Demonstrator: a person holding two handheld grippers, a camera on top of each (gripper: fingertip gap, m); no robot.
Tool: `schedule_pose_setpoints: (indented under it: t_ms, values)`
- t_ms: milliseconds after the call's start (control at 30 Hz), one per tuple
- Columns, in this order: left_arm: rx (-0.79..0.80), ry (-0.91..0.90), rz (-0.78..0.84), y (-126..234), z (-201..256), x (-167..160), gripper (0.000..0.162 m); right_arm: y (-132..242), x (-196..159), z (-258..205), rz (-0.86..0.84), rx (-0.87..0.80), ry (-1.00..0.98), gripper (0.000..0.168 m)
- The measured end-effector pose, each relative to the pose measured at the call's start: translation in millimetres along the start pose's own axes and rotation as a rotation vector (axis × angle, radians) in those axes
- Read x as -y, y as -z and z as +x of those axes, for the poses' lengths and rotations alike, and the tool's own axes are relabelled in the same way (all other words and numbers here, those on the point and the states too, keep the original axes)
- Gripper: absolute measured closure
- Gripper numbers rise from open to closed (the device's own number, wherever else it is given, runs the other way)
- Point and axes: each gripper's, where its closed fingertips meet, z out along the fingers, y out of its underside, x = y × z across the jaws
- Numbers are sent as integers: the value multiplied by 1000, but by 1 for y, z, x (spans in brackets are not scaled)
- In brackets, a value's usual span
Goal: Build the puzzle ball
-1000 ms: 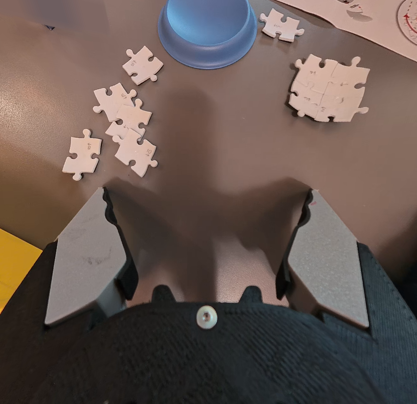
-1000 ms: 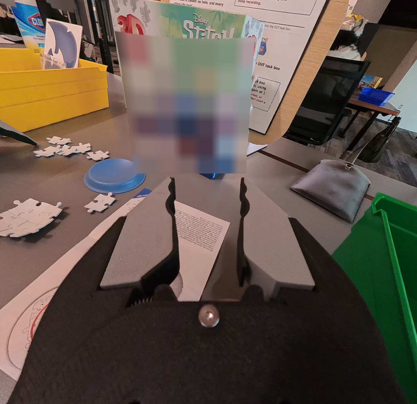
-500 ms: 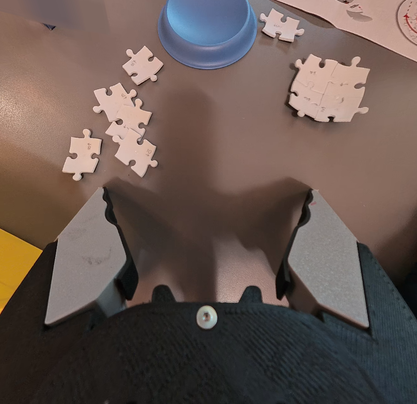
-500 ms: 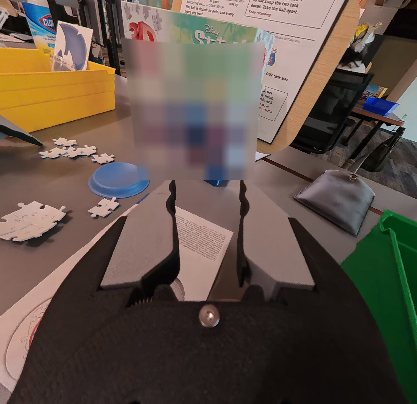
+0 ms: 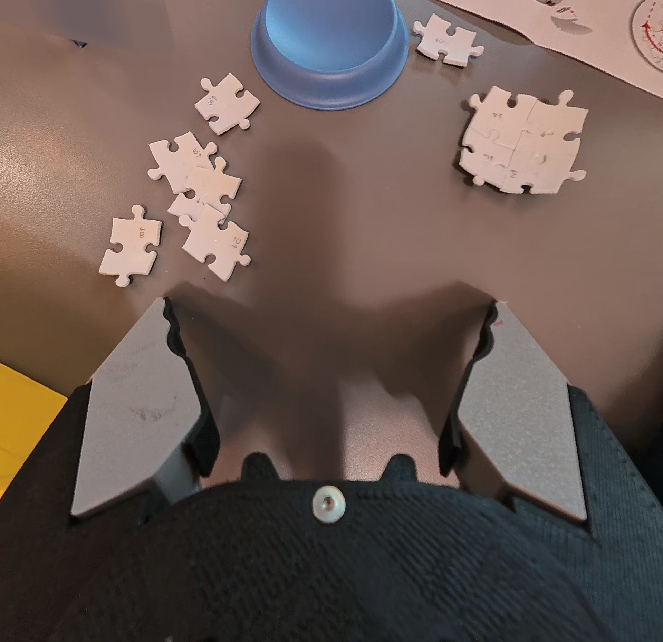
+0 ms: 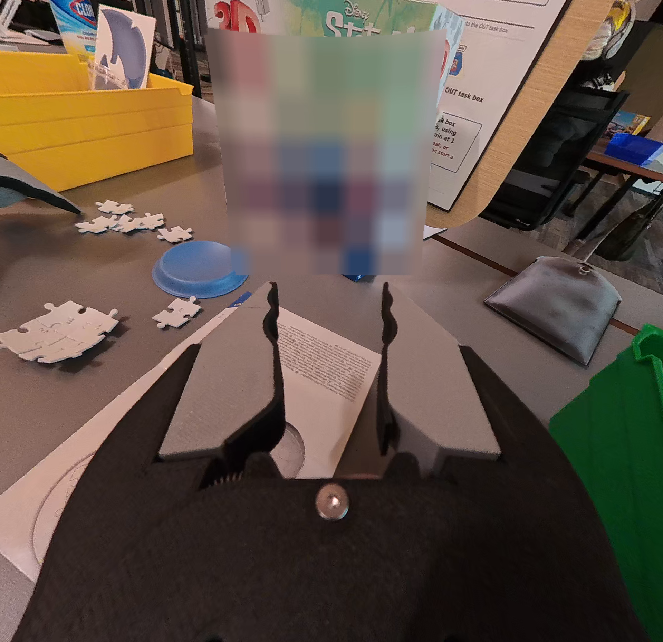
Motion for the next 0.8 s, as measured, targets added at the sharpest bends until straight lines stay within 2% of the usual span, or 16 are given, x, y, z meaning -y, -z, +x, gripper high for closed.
schedule_pose_setpoints:
  t_ms: [33,800]
  values:
    - [0,0,0,0,0,0,3,0,0,1,-1,-4,-2,113]
    - [0,0,0,0,0,0,3,4,-7,13,-19,-49,-5,114]
